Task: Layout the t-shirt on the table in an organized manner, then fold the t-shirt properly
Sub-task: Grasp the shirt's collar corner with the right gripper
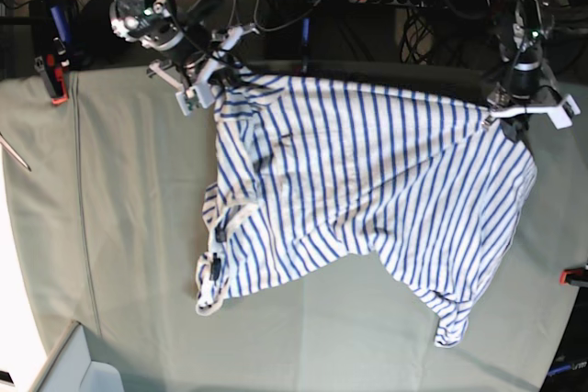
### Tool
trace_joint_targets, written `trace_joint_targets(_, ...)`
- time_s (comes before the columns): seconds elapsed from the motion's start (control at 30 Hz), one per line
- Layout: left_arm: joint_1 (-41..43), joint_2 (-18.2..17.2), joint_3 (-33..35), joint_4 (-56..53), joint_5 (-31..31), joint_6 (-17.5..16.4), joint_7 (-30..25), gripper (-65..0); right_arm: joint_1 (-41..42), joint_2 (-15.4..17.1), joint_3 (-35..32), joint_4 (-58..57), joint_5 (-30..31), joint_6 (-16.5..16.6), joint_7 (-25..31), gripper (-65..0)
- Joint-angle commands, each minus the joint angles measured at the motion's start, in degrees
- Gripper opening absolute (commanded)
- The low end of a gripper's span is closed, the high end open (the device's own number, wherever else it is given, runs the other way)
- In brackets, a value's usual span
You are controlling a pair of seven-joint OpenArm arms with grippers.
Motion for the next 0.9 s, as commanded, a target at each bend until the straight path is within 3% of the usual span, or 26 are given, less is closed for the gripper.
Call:
trace_joint_targets(0.0, 0.98, -0.64, -0.38, 1.52, -0.18, -0.47, -1.05, -55.3, -0.09, 0.23, 0.13, 1.58, -0.12, 0.96, 0.46, -65.0)
trace_joint_targets(0.17, 1.77, -0.56, -0.38, 3.80, -0.18, -0.47, -1.23, -35.0, -0.45, 0.23, 0.13, 3.95, -0.12, 0.96, 0.46, -65.0)
trace_joint_targets(0.27, 1.77, -0.64, -0.38, 3.80, -0.18, -0.47, -1.23, -28.8, -0.01, 0.23, 0.30, 4.57, -0.12, 0.96, 0.46, -65.0)
trace_joint_targets(0.5, 2.39, -0.29, -4.33, 3.10, -0.09, -0.47, -1.14, -26.8, 2.98, -0.21, 8.66, 4.57, -0.12, 0.96, 0.37, -65.0)
trace_joint_targets(0.87, -5.61, -0.73, -6.27, -2.35, 0.52, -0.47, -1.05, -26.9, 4.13, -0.03, 9.89, 4.57, -0.12, 0.96, 0.37, -65.0)
